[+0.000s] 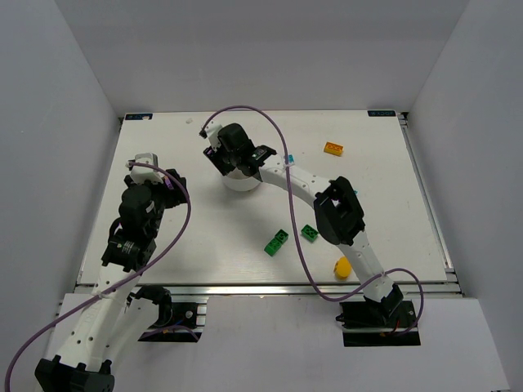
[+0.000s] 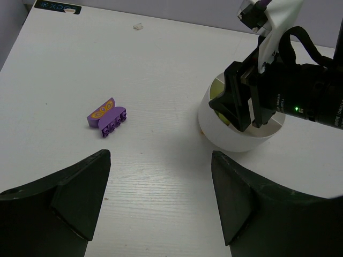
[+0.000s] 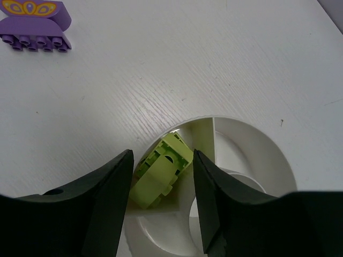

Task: Sort the legos into containers by color

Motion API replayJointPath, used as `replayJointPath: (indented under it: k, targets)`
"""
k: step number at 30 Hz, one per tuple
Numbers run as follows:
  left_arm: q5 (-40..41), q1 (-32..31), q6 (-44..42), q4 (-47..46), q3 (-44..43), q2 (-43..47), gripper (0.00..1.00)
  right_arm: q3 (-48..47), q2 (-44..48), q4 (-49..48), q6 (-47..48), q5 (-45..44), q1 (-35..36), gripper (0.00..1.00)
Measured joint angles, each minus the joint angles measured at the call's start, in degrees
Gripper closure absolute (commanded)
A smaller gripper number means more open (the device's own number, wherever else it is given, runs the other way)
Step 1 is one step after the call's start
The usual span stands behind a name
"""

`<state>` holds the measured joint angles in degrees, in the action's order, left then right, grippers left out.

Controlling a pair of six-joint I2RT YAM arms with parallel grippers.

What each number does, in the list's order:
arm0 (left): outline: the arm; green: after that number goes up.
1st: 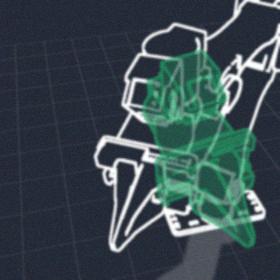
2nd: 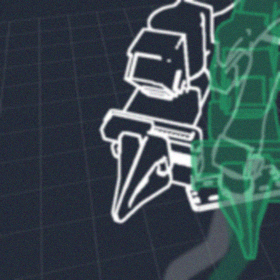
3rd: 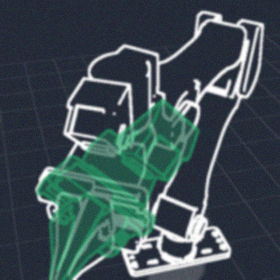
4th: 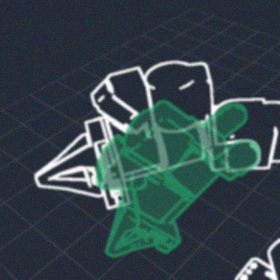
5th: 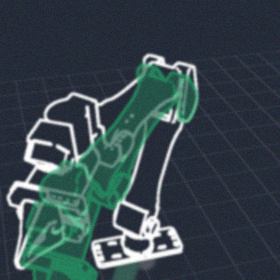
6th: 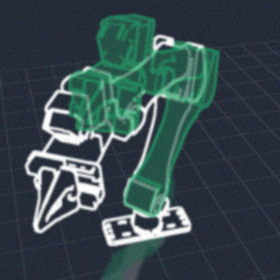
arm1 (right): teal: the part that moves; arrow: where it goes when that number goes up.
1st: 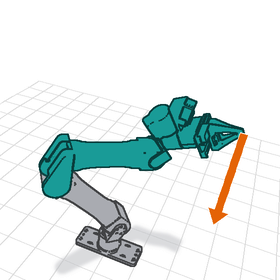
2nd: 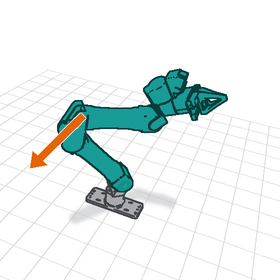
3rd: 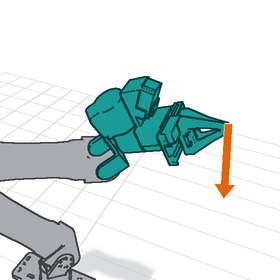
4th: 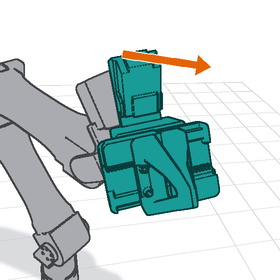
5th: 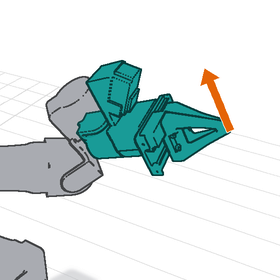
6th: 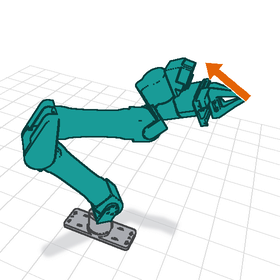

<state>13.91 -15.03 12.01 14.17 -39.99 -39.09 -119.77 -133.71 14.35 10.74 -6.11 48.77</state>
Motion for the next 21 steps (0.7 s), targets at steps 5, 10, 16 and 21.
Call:
replayJointPath:
  k: [5, 10, 16, 21]
  targets:
    - [0.0, 0.0, 0.0, 0.0, 0.0, -0.1, 0.27, 0.0, 0.1, 0.1, 0.0, 0.1, 0.0, 0.6]
    - [-0.4, 0.0, 0.6, 0.0, 0.0, -2.4, 0.81, 3.6, 4.2, 1.0, -1.0, 2.9, 0.0, 0.53]
    - [-0.4, 0.5, 1.2, 1.5, -0.1, -9.8, 0.37, 16.3, 24.1, 2.6, -0.8, 11.7, -0.9, 0.13]
    - [2.3, 1.3, 3.8, 5.2, -4.3, -19.7, 0.16, 29.9, 43.5, -0.5, 0.4, 20.3, -2.8, 0.11]
